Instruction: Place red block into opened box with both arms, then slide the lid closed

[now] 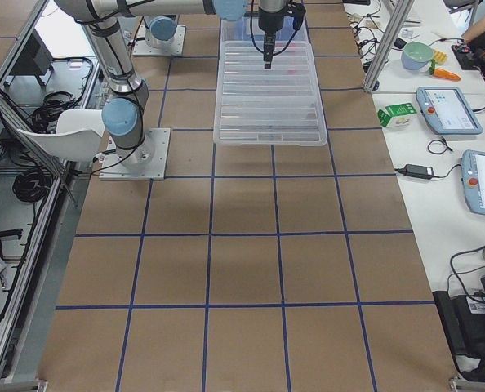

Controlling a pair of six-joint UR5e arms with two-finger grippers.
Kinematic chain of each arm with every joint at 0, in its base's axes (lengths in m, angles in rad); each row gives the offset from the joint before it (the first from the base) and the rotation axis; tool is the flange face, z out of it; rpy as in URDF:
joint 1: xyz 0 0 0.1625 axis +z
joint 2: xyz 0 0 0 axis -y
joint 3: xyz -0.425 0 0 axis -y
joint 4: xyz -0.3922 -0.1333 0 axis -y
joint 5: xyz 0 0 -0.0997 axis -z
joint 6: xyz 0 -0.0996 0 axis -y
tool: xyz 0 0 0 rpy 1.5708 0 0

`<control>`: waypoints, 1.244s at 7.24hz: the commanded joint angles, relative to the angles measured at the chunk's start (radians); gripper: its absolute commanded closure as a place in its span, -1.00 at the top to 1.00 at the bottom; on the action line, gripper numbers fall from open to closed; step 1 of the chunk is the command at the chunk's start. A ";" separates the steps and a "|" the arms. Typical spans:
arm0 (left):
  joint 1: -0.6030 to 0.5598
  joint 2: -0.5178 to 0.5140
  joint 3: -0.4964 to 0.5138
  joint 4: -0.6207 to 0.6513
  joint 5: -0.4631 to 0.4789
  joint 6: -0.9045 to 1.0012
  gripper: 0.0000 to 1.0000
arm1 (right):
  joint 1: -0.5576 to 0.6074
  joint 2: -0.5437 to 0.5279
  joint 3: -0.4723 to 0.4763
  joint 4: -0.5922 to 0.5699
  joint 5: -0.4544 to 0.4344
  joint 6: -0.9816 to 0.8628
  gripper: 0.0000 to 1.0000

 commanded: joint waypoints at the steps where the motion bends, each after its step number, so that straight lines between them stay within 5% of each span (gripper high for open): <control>1: 0.000 0.010 0.018 -0.001 -0.001 -0.004 -1.00 | 0.004 0.002 0.000 0.000 -0.003 0.003 1.00; 3: -0.012 0.061 0.108 -0.070 0.011 -0.006 -1.00 | 0.004 0.002 0.000 0.002 -0.012 0.003 1.00; 6: -0.044 0.151 0.339 -0.410 0.011 -0.059 -1.00 | 0.004 0.002 -0.004 0.002 -0.018 0.003 1.00; 9: -0.266 0.237 0.376 -0.499 0.002 -0.362 -1.00 | 0.004 0.002 -0.006 0.002 -0.017 0.003 1.00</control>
